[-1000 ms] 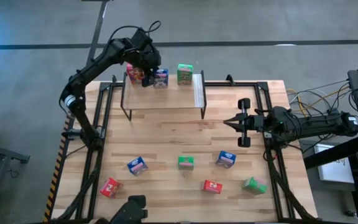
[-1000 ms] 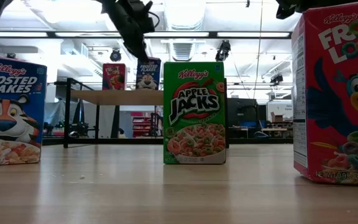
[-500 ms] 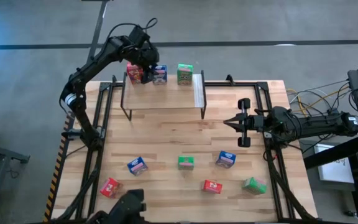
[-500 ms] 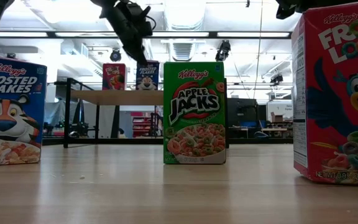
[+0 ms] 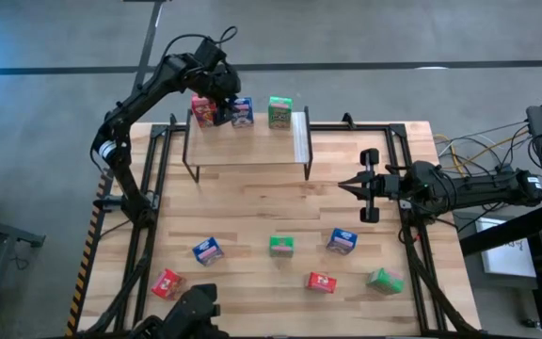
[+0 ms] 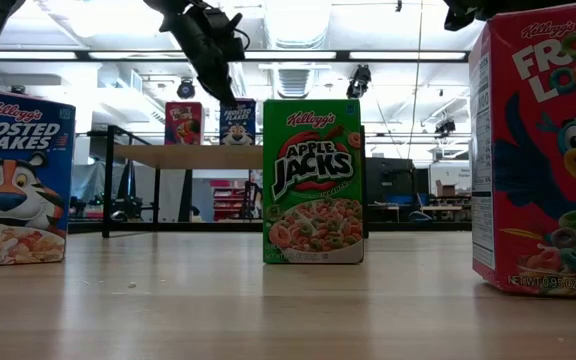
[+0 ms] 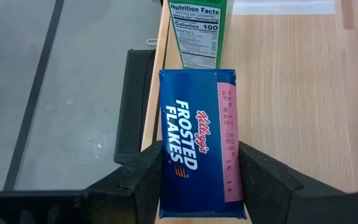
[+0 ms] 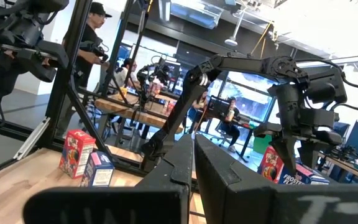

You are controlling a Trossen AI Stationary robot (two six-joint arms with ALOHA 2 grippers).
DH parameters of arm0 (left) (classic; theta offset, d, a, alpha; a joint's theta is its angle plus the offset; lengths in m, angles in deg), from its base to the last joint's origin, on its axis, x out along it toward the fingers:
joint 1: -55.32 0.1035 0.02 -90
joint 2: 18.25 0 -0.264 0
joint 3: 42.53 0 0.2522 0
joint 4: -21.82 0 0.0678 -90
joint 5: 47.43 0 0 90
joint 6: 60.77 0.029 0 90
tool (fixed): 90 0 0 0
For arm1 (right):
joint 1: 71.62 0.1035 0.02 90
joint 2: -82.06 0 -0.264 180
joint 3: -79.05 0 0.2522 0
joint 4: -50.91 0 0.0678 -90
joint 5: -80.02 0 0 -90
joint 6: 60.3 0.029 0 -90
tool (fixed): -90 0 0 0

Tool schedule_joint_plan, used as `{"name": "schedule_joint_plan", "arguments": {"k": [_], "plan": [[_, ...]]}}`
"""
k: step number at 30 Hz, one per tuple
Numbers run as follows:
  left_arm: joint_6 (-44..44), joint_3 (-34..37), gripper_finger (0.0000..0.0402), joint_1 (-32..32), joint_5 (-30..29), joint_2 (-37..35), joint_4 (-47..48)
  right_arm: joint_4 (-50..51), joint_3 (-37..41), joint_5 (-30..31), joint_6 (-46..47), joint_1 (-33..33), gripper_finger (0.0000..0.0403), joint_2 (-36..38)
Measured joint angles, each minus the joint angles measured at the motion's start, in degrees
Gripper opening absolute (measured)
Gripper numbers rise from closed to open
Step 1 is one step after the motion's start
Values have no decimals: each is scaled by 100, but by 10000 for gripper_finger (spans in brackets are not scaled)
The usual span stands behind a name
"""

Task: Stack cereal on shelf
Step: Put the middle blue cereal box on the shelf

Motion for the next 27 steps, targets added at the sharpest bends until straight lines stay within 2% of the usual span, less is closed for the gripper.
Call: {"name": "schedule_joint_plan", "arguments": {"k": [10,20,25,27], "plan": [[10,11,201,0,-9,7,-59,0,0,0,0,0,9,0],[-83,8,212,0,-214,-121,-135,-2,0,2,0,0,9,0],[-248,-414,212,-31,-300,-250,357,0,0,2,11,-2,9,0],[-455,-615,212,-58,-119,-317,440,0,0,2,111,0,9,0]]}}
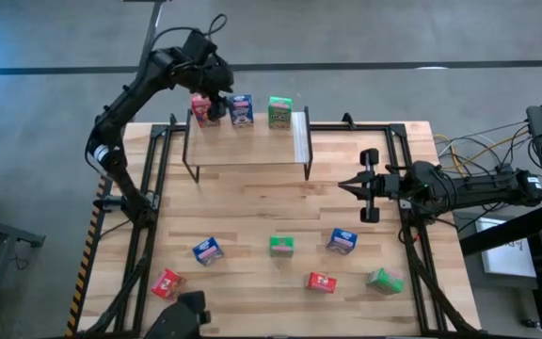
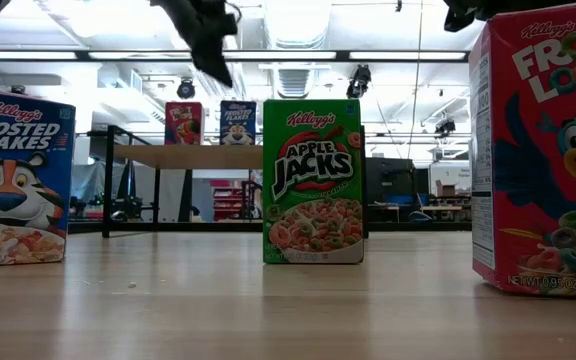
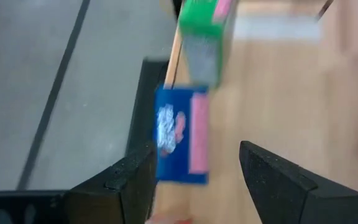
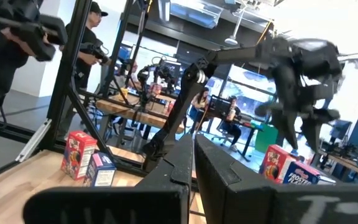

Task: Stack cereal on shelf
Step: Put the middle blue cereal box on the shelf

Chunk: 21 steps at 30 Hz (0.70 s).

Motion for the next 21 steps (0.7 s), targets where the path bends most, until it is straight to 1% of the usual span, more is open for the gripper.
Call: {"name": "schedule_joint_plan", "arguments": {"k": [4,7,11,14,16,19,21], "plan": [[-580,-125,208,-175,669,-273,-195,87,0,9,298,-2,9,-2],[-919,61,201,-545,737,-598,-519,83,0,183,512,0,9,-4],[-1206,742,195,-1151,684,-1152,-1101,82,0,682,741,-2,9,-154],[-1395,1528,194,-1587,630,-1699,-1737,332,-100,1117,969,-28,9,-351],[-1619,2178,194,-1887,341,-2089,-2321,853,-362,1218,1176,-107,9,-506],[-1889,3187,194,-2373,-414,-2623,-3175,1776,-889,1235,1459,-287,9,-806],[-1894,3793,194,-2699,-876,-2937,-3668,2319,-1287,1237,1522,-444,9,-1065]]}}
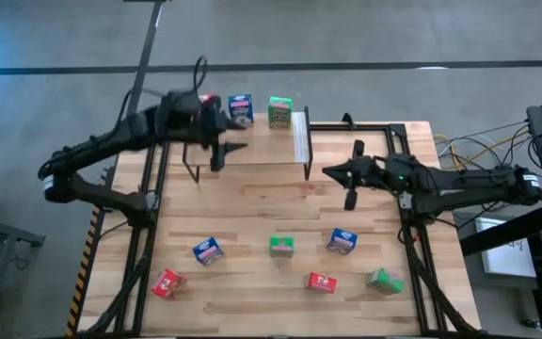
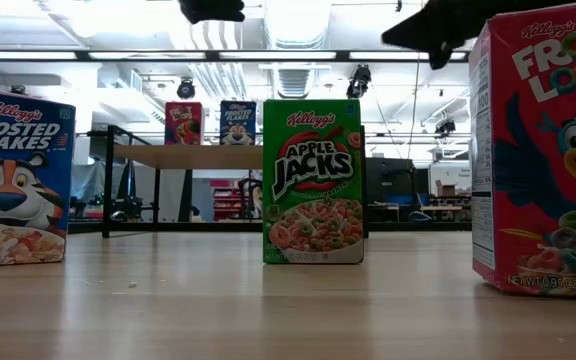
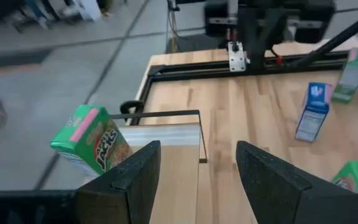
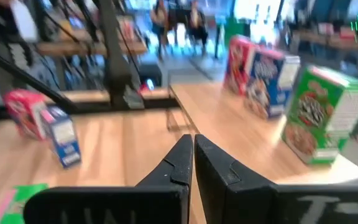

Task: Stack cereal on shelf
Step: Put the middle blue cereal box on the shelf

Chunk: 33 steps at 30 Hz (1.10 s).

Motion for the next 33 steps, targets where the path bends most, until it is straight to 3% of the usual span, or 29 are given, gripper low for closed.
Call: {"name": "schedule_joint_plan", "arguments": {"k": [7,16,20,28,33], "plan": [[-133,1703,194,-684,-741,-883,-1382,2067,-1693,-49,-3,-806,9,-1139],[-260,3257,194,-777,-1586,-1877,-2254,3581,-4048,-674,-792,-1978,9,-2951],[-259,3704,194,-780,-1674,-2292,-2553,3864,-5187,-754,-1260,-2343,9,-3772],[-269,4194,194,-777,-1674,-2965,-2937,4152,-7280,-1986,-1900,-2868,9,-5271],[-209,4275,194,-777,-1682,-3250,-2873,4280,-8410,-2155,-2192,-2901,9,-6020]]}}
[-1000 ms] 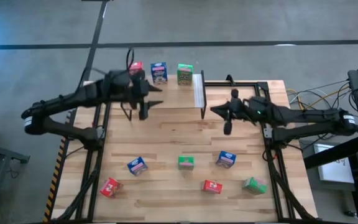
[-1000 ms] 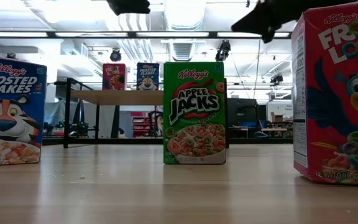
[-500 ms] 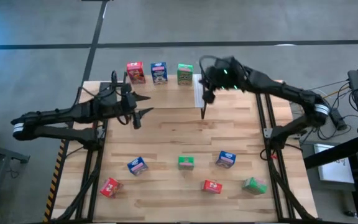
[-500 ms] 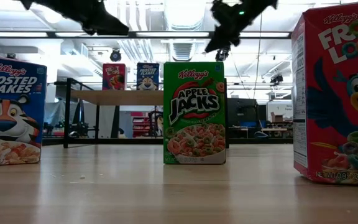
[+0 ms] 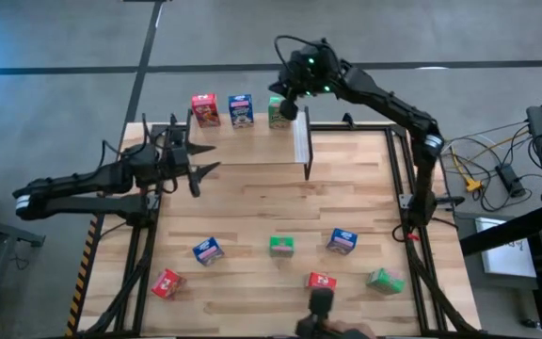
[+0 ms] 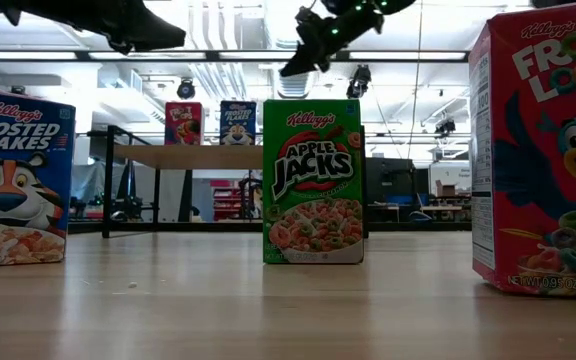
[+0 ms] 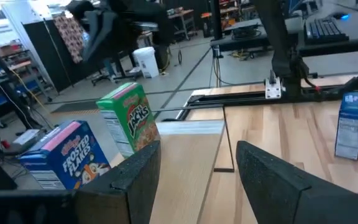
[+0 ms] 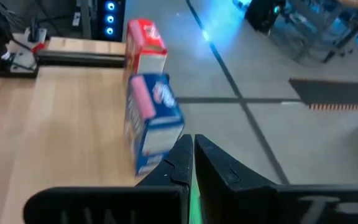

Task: Stack cereal on shelf
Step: Put the middle blue cereal box on the shelf

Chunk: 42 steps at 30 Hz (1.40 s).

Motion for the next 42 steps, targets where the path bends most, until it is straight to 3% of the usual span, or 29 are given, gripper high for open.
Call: {"name": "schedule_joint_plan", "arguments": {"k": [9,15,21,32,37,42], "plan": [[302,432,194,3,-740,-638,126,130,-1423,-37,108,2,9,-1026],[398,582,194,2,-872,-1022,150,207,-1660,-152,286,33,25,-1288],[283,726,194,2,-978,-1386,182,337,-1660,-730,478,59,106,-1271],[191,734,194,2,-978,-1612,176,-65,-1621,-785,181,307,282,-1516],[199,738,194,2,-978,-1593,180,-398,-1621,-737,97,334,326,-1739],[204,738,194,1,-978,-1623,209,-511,-1621,-737,106,323,340,-1791]]}}
